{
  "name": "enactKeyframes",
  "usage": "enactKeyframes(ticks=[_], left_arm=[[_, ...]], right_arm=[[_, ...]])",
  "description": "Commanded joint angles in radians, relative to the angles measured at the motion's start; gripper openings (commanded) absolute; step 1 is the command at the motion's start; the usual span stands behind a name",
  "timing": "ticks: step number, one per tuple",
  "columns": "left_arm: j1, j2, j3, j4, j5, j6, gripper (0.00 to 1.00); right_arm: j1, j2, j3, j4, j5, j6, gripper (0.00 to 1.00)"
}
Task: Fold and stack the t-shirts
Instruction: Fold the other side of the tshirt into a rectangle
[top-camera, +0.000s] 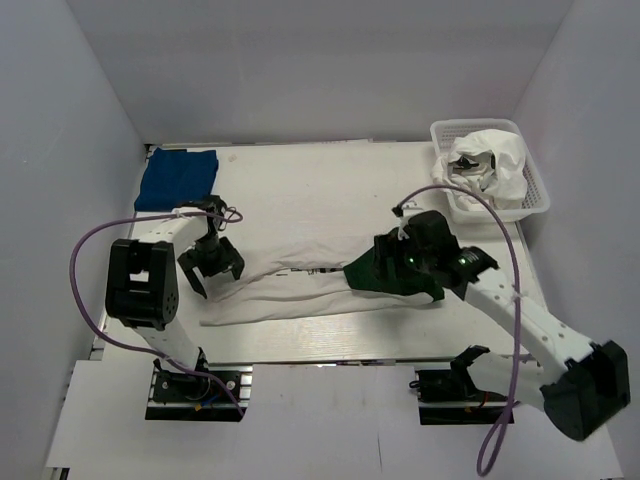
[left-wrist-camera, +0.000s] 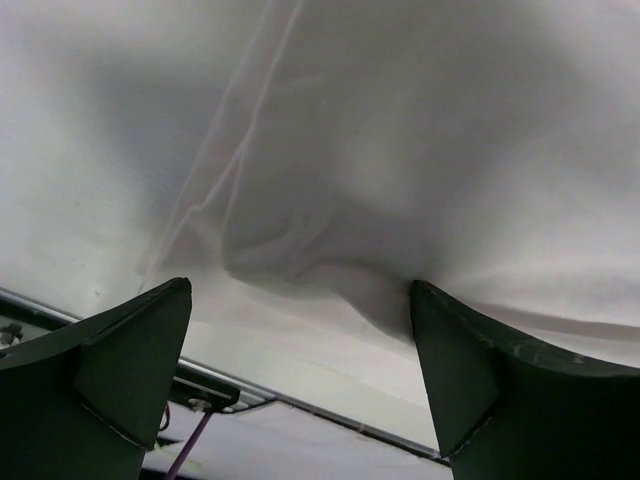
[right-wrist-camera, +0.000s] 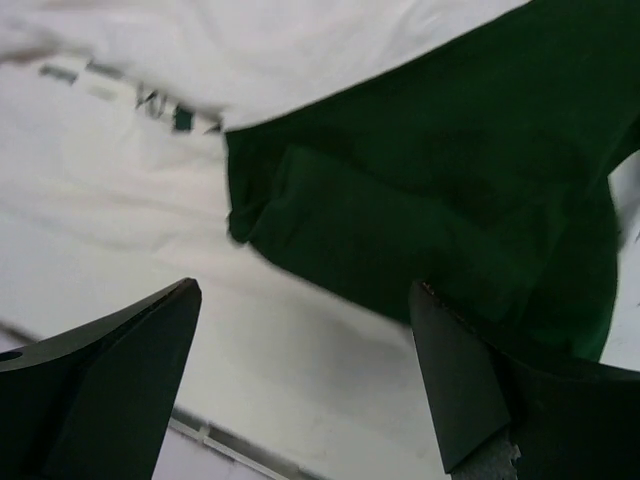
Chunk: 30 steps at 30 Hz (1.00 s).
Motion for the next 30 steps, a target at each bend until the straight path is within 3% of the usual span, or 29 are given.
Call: enactKeyframes(ticks=[1,10,14,18,26,27,28,30], left_arm=[[-0.003,-0.03,-0.016,-0.055,-0.01,-0.036,1.0],[-0.003,-0.073,-0.036,-0.064,-0.028,-0.096,1.0],[-0.003,-0.047,-0.025,-0.052,-0.002,-0.105,1.0],[-0.003,-0.036,-0.057,-0.022,0.027,-0.125,0.92],[-0.003,-0.036,-0.079,0.011,0.059,-0.171,0.55],[-0.003,-0.036,-0.079,0.011,0.059,-0.182,0.47],[-0.003,-0.036,-0.079,0.011,0.059,-0.182,0.32],[-0.003,-0.026,-0.068,-0.003,0.021,-0.193,0.15]], right_arm=[[0.0,0.143,0.095,0.02,0.214,0.083,0.9],[-0.012,0.343,0.051,0.027,0.177,0.159,0.9],[-0.018,0.346,0.019,0.03,0.176,0.171,0.9],[-0.024,0.335,0.002,0.03,0.17,0.177,0.9],[-0.035,0.341,-0.04,0.024,0.16,0.183,0.9],[-0.034,0.332,-0.043,0.027,0.17,0.18,0.9],[-0.035,0.329,-0.053,0.027,0.17,0.18,0.9],[-0.038,0.318,-0.058,0.035,0.169,0.18,0.9]])
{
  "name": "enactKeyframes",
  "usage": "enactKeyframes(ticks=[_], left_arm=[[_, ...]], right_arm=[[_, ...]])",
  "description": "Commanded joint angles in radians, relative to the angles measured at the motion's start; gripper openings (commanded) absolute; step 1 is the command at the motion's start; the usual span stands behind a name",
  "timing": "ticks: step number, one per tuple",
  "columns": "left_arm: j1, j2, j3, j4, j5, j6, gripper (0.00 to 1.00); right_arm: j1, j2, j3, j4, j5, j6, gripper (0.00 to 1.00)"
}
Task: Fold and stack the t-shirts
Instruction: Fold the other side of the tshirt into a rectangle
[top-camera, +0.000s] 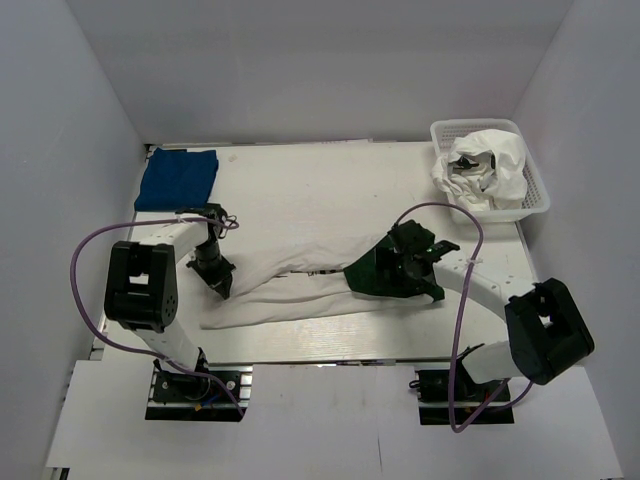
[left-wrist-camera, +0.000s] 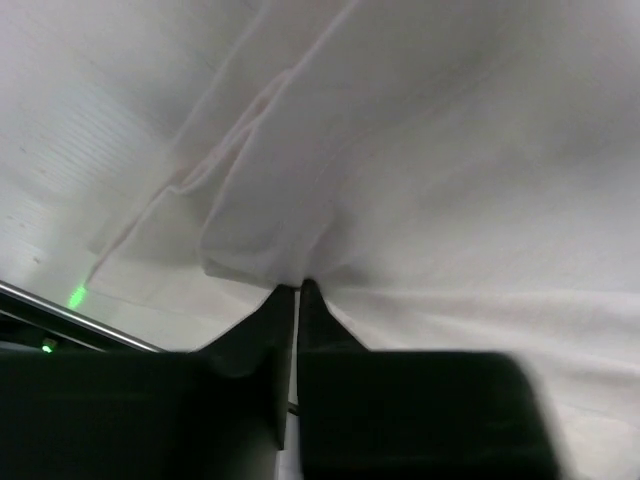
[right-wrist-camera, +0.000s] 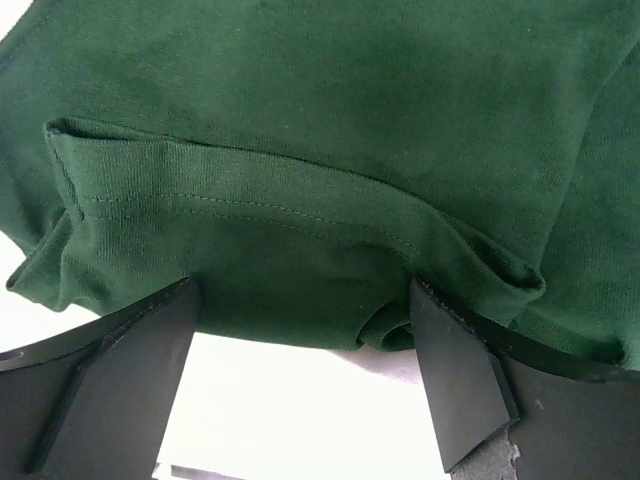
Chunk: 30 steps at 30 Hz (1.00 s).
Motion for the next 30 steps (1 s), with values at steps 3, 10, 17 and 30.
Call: enactKeyframes(ticks=[3,10,17,30], left_arm=[[-0.003,0.003,0.04,-0.025,-0.073,-0.031,0.0],[-0.003,0.015,0.236,-0.08,-0.188,0.003,0.0],[-0.003,0.035,0.419,-0.227,-0.362,0.054,0.0],[-0.003,-0.005,0.022,-0.141,-0.308,-0.054,0.18]], right_arm=[[-0.011,-0.036,-0.028,0.011,0.014,0.01,0.9],[-0.018,-0.061,-0.074,0.019,0.023,0.024,0.9],[-0.028,-0.048,-0.127,0.066,-0.034,0.048,0.9],[-0.028,-0.067,-0.151,0.076,-0.086,0.024,0.9]])
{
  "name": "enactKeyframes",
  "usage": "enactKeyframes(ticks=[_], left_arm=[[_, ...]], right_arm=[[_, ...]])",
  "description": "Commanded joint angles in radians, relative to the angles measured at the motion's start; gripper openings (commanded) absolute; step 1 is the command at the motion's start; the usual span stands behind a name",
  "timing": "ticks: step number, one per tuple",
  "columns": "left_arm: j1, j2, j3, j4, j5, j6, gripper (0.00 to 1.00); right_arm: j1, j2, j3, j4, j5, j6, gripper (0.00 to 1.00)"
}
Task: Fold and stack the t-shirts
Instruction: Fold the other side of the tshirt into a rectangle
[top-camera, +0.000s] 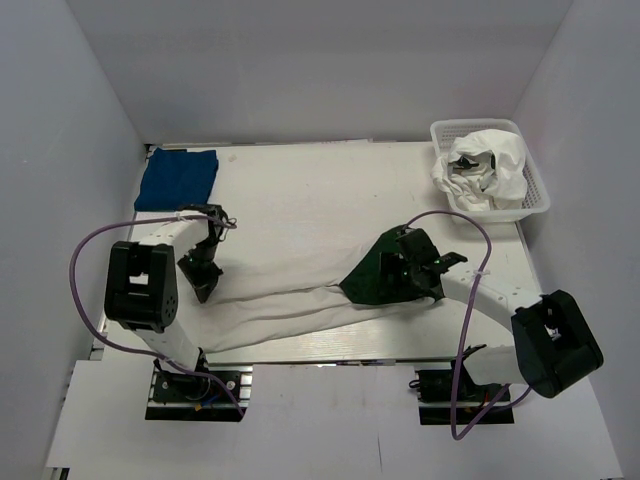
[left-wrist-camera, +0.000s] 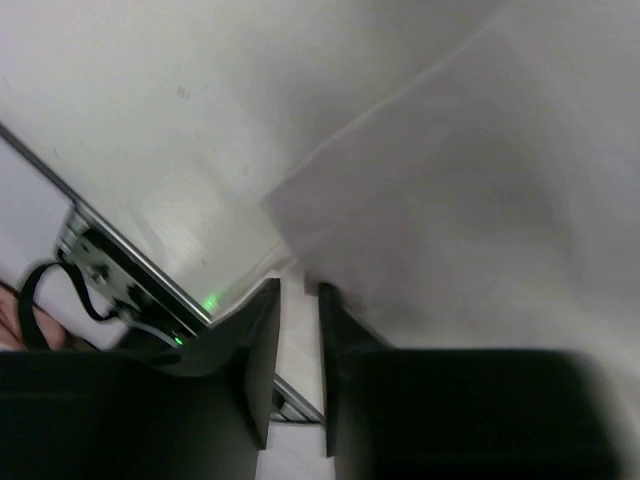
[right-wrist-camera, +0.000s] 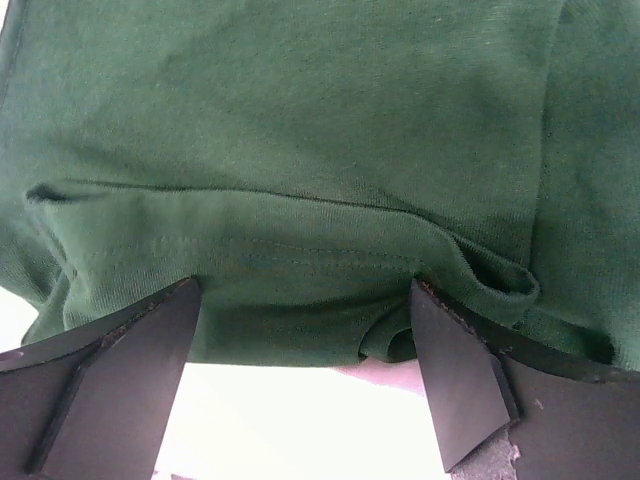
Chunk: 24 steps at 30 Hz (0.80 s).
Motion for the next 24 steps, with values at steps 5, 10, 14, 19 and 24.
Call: enactKeyframes(ticks=[5,10,14,19,24], left_arm=[[0.002,0.007,0.061,-0.038,-0.046,-0.058,1.0],[0.002,0.016,0.296,-0.149,-0.087,-0.04,1.0],[0.002,-0.021,0.35,-0.068,0.014,0.071,1.0],[-0.028,-0.053,0.237,0.115,0.254,0.241,1.0],[-0.103,-0.028,0.09,0.201,0.367,0.241,1.0]], right_arm=[[-0.002,-0.032,0.039,-0.069,-0.05,-0.039,0.9],[-0.002,-0.111,0.182,-0.154,-0.045,-0.094,0.9],[0.0,-0.146,0.26,-0.16,-0.066,-0.106,0.9],[0.0,-0.128,0.281,-0.16,-0.123,-0.088,0.9],[0.0,-0.045,0.212,-0.205,-0.109,0.022,0.9]])
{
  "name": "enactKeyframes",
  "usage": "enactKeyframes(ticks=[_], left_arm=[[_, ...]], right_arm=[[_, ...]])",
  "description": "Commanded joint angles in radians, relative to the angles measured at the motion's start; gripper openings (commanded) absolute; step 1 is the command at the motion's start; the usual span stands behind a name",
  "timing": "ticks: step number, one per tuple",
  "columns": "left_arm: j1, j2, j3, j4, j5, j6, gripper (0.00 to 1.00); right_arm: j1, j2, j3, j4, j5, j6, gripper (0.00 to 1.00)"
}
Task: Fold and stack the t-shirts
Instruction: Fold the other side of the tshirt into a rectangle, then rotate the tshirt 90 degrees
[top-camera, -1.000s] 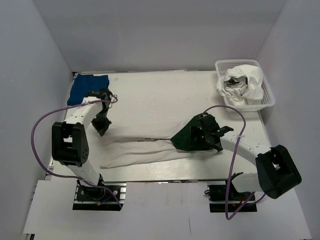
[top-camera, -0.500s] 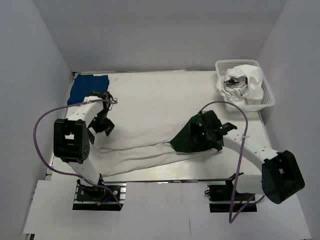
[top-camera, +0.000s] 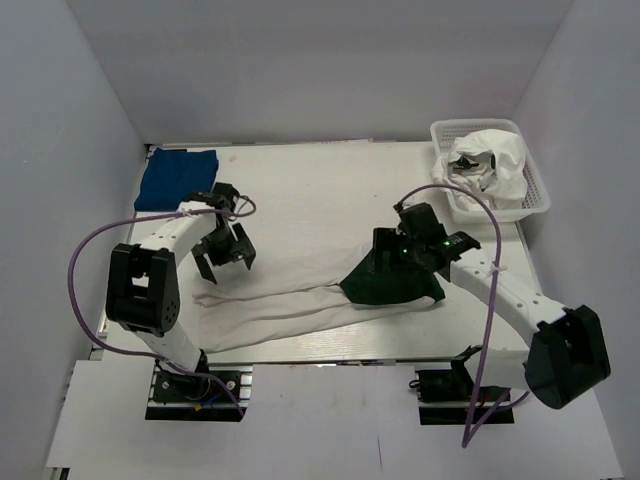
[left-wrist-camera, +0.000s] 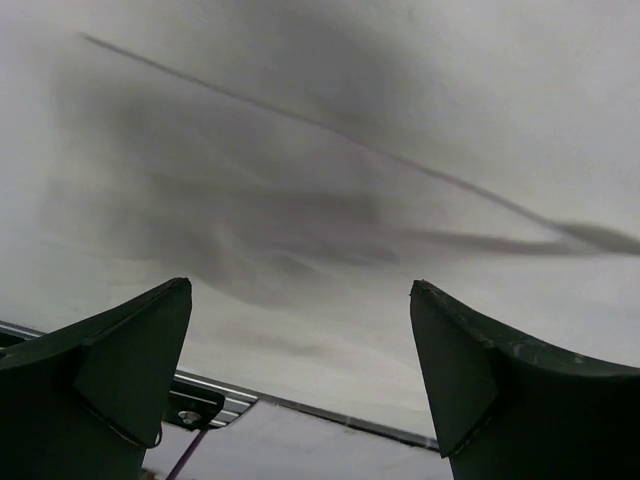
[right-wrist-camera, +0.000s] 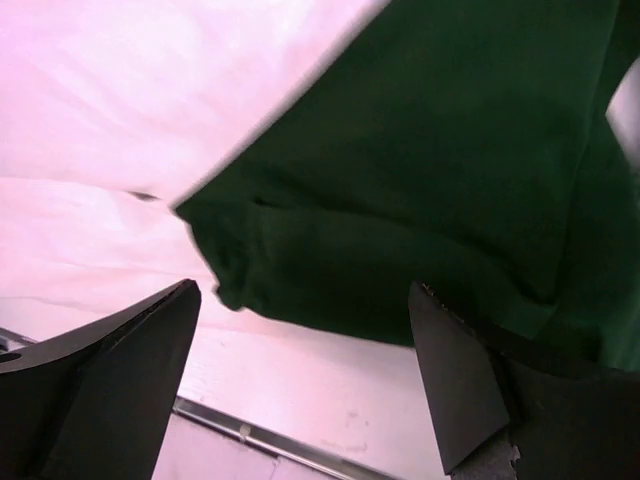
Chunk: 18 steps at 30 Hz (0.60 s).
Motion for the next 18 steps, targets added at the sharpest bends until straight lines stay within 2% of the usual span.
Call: enactKeyframes(ticks=[1,5,8,9,13,15,16,18], left_arm=[[-0.068,0.004,-0.083,0.091,0.141,0.03,1.0],[-0.139,0.044,-0.139,0.131,0.167,0.02,1.0],[-0.168,0.07,-0.171,0.163,0.12,0.02,1.0],[-0.181,0.07,-0.18,0.18,0.11,0.02,1.0],[-0.204,0.127,-0.189,0.223,0.171,0.001,1.0],[-0.23,0.168,-0.142,0.234,0.19,-0.029,1.0],[-0.23,0.182,-0.101,0.222,0.19,-0.045,1.0],[-0.239,0.231,-0.044,0.212,0.19,-0.084,1.0]], right_arm=[[-0.002,0.061,-0.043,-0.054,-0.008,0.08,0.9],[-0.013,0.183,-0.071,-0.002,0.008,0.111,0.9],[-0.048,0.281,-0.042,0.032,0.051,0.107,0.9],[-0.057,0.374,-0.024,0.027,0.058,0.1,0.9],[-0.108,0.531,0.135,0.053,0.029,0.057,0.9],[-0.122,0.643,0.203,0.05,0.041,0.051,0.9],[-0.132,0.674,0.343,0.019,0.073,0.036,0.9],[-0.148,0.819,0.442,0.009,0.123,0.013,0.9]])
